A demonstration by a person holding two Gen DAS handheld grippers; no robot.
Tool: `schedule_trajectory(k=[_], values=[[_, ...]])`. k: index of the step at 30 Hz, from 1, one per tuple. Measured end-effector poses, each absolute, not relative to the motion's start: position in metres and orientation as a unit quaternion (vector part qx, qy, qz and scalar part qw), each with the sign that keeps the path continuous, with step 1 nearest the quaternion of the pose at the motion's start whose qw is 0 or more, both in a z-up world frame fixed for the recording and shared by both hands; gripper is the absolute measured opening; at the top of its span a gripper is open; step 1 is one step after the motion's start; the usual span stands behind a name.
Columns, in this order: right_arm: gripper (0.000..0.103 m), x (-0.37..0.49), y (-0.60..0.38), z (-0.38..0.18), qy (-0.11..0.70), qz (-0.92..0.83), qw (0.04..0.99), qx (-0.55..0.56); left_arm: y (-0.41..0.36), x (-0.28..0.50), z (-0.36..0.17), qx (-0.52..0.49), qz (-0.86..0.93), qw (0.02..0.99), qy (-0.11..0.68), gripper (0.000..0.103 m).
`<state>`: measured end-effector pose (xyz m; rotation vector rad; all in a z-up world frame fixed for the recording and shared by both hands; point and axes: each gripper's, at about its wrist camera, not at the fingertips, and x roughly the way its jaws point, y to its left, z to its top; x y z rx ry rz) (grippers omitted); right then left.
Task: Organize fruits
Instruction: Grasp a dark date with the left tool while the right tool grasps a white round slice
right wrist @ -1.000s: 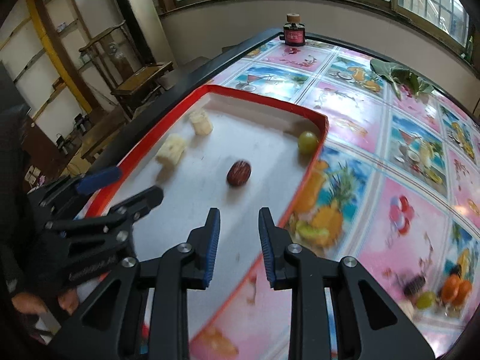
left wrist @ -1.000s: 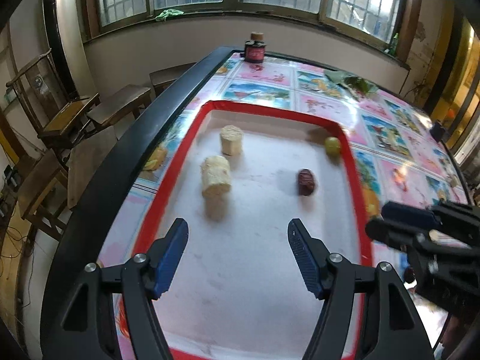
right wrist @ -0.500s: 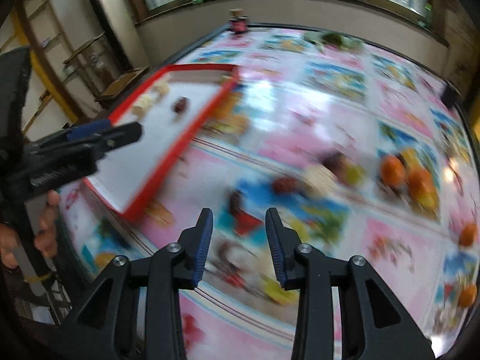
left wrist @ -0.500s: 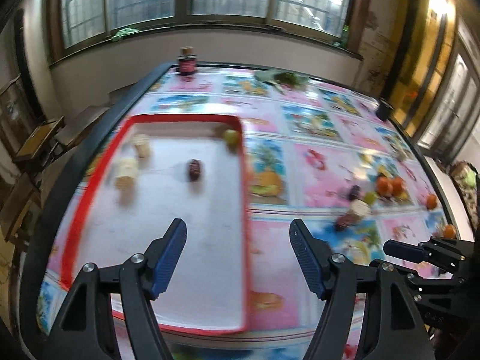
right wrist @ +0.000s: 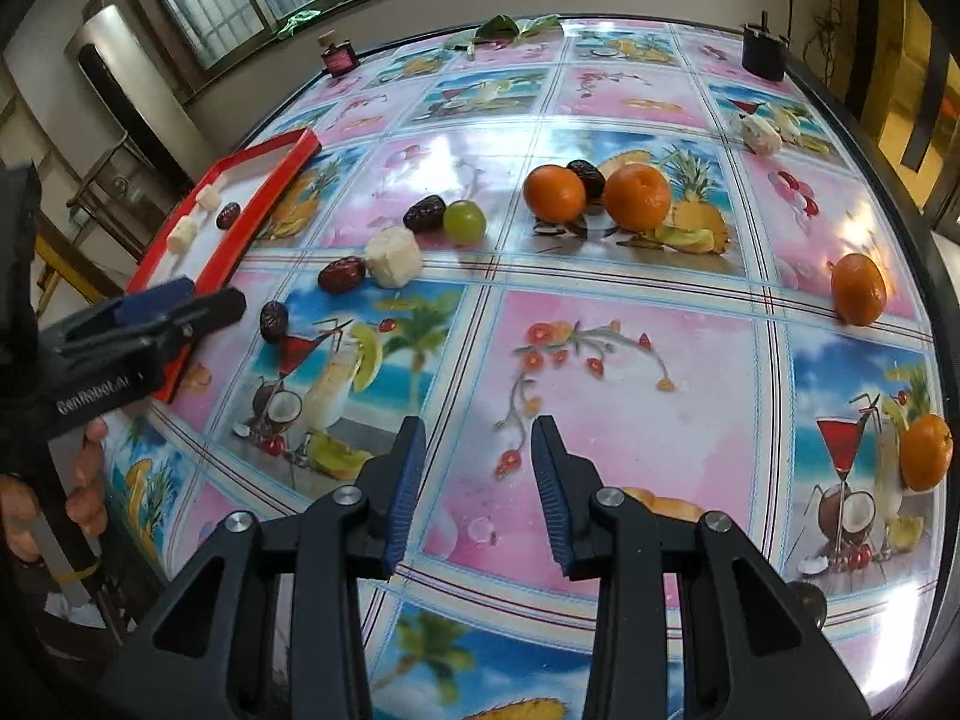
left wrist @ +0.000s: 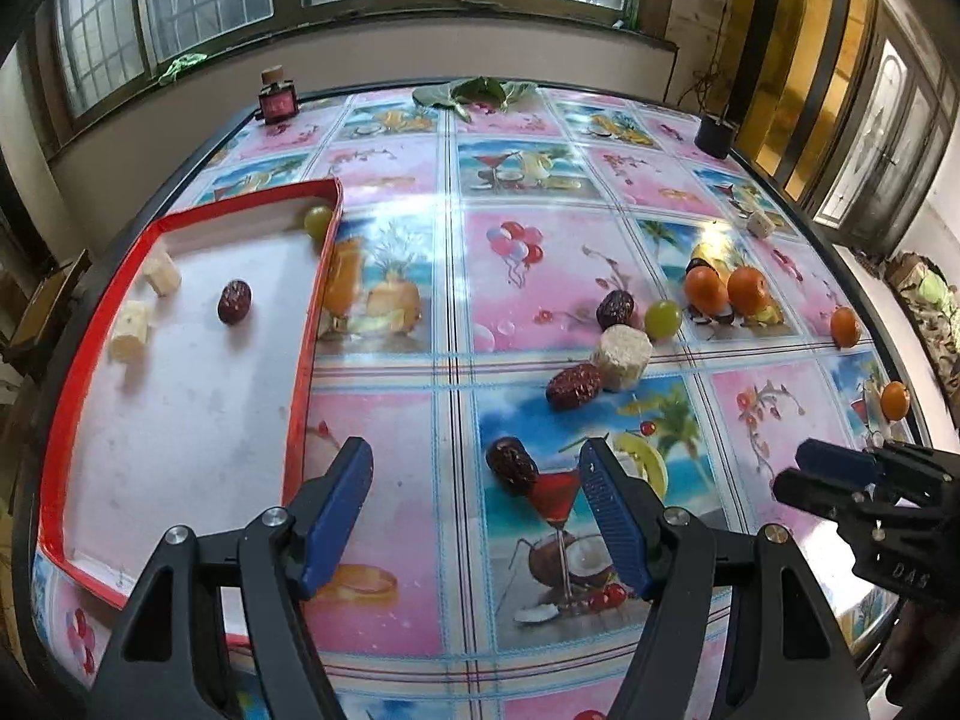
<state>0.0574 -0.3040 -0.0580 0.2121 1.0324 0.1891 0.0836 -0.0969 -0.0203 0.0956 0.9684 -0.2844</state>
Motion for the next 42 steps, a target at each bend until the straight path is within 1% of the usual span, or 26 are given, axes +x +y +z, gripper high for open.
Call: schedule_trajectory(k=[7, 11, 13, 14, 15, 17, 18, 19, 24, 29, 32, 33, 36, 42], values=[[0.039, 0.069, -0.295, -0.062, 0.488, 0.123, 0.858, 0.104, -0.102, 0.085, -0.034, 0.047, -0.130, 0.867, 0.479, 0.071], [0.039, 0.074, -0.291, -0.063, 0.488, 0.134, 0.857, 0.098, -0.104, 0.094, -0.040, 0.041, -0.119, 0.865, 0.486, 0.069], [0.039, 0.079, -0.290, -0.062, 0.485, 0.135, 0.859, 0.091, -0.105, 0.096, -0.044, 0.036, -0.119, 0.861, 0.492, 0.061], [0.039, 0.082, -0.290, -0.062, 0.482, 0.136, 0.861, 0.088, -0.105, 0.097, -0.046, 0.034, -0.120, 0.859, 0.497, 0.051], [0.039, 0.085, -0.289, -0.062, 0.480, 0.138, 0.862, 0.087, -0.106, 0.098, -0.048, 0.033, -0.123, 0.855, 0.503, 0.039], [0.039, 0.096, -0.287, -0.062, 0.476, 0.148, 0.863, 0.089, -0.107, 0.097, -0.051, 0.037, -0.118, 0.858, 0.499, 0.029], [0.039, 0.100, -0.286, -0.061, 0.473, 0.153, 0.863, 0.091, -0.108, 0.096, -0.052, 0.036, -0.121, 0.858, 0.498, 0.020], [0.039, 0.105, -0.284, -0.061, 0.470, 0.158, 0.863, 0.092, -0.107, 0.097, -0.052, 0.035, -0.120, 0.858, 0.498, 0.019], [0.039, 0.135, -0.273, -0.068, 0.474, 0.181, 0.857, 0.092, -0.101, 0.100, -0.052, 0.008, -0.123, 0.855, 0.504, 0.018], [0.039, 0.151, -0.261, -0.074, 0.478, 0.196, 0.853, 0.065, -0.100, 0.100, -0.052, 0.008, -0.125, 0.855, 0.503, 0.018], [0.039, 0.154, -0.252, -0.076, 0.475, 0.201, 0.856, 0.031, -0.099, 0.100, -0.051, 0.006, -0.128, 0.855, 0.502, 0.018], [0.034, 0.155, -0.249, -0.076, 0.472, 0.198, 0.859, 0.017, -0.099, 0.100, -0.051, 0.005, -0.129, 0.855, 0.502, 0.018], [0.034, 0.154, -0.244, -0.073, 0.470, 0.188, 0.862, -0.004, -0.099, 0.100, -0.051, 0.002, -0.130, 0.856, 0.500, 0.018], [0.034, 0.140, -0.253, -0.067, 0.470, 0.174, 0.865, 0.002, -0.100, 0.097, -0.050, -0.001, -0.131, 0.857, 0.499, 0.018]])
